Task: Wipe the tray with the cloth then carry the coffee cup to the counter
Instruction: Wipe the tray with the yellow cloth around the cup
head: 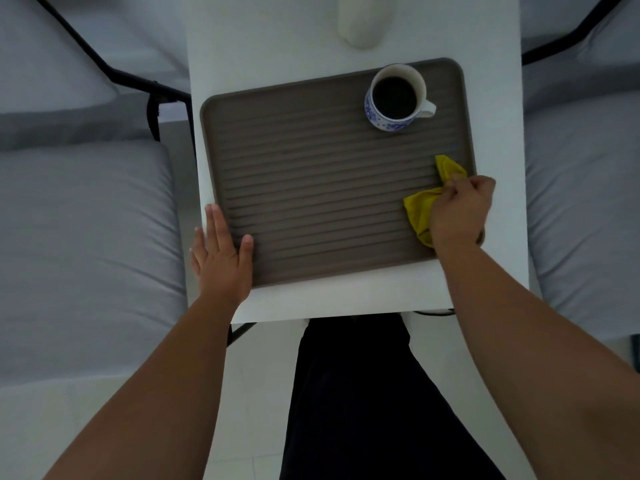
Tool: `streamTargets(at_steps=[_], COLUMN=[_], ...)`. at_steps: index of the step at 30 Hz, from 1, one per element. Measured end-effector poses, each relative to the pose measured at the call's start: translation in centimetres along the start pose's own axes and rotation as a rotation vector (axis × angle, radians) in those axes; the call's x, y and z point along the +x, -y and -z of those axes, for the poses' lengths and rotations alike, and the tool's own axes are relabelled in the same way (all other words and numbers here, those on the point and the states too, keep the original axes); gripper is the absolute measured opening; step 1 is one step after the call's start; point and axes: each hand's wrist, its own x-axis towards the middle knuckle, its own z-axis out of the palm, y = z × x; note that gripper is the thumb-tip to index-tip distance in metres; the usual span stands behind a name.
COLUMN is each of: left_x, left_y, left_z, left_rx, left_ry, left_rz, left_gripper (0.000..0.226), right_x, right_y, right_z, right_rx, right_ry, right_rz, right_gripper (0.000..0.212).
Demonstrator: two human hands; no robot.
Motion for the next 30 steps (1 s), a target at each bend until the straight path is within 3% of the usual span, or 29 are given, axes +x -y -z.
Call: streamTargets(at_steps=[2, 6, 8, 10, 12, 16, 18, 21, 23, 25, 28, 30], left_x=[-0.1, 0.2, 0.2, 0.2, 0.2, 0.2, 0.2, 0.2, 0.2, 0.3, 0.3, 0.3], left_y=[0.2, 0.7, 0.7, 0.6, 0.5, 0.6, 0.6, 0.6, 0.7, 0.8, 0.8, 0.7], left_z=[0.1, 0.4, 0.5, 0.6, 0.6, 0.6, 0.5, 0.4, 0.5, 0.6, 0.7, 0.5], left_rx=[0.009, 0.019, 0.022, 0.016, 0.01, 0.004, -0.004, -0.003, 0.011, 0.023, 0.024, 0.013], left_ry=[0.001, 0.026, 0.035, 0.041, 0.047, 0.038, 0.03, 0.029, 0.036, 0.045, 0.055, 0.044], left_rz=[0.005, -0.006, -0.009, -0.004, -0.001, -0.01, -0.007, 0.004, 0.004, -0.005, 0.0, 0.003], left_gripper=[0.069, 0.07, 0.07, 0.069, 0.069, 0.069, 0.07, 0.07, 0.071, 0.071, 0.071, 0.071], right_x=[-0.8, -3.8, -4.6, -3.7, -1.9, 1.3, 0.9, -1.1, -1.6, -0.2, 2.4, 2.9], right_y=[2.1, 4.9, 5.2, 4.6, 3.9, 2.9, 3.9, 5.0, 5.2, 5.0, 4.6, 4.8], right_z=[-0.7, -3.2, -3.9, -3.5, -2.3, -1.3, -1.5, -2.9, -3.5, -3.1, -2.1, -2.2], right_rx=[0.023, -0.07, -0.155, -0.203, -0.209, -0.247, -0.27, -0.336, -0.365, -0.38, -0.414, -0.427], right_ry=[0.029, 0.181, 0.198, 0.2, 0.182, 0.114, 0.162, 0.318, 0.306, 0.263, 0.218, 0.222], right_rz=[0.018, 0.316, 0.517, 0.594, 0.449, 0.124, 0.171, 0.473, 0.591, 0.53, 0.253, 0.166], right_gripper=[0.014, 0.032, 0.032, 0.04, 0.052, 0.054, 0.057, 0.071, 0.06, 0.057, 0.057, 0.055])
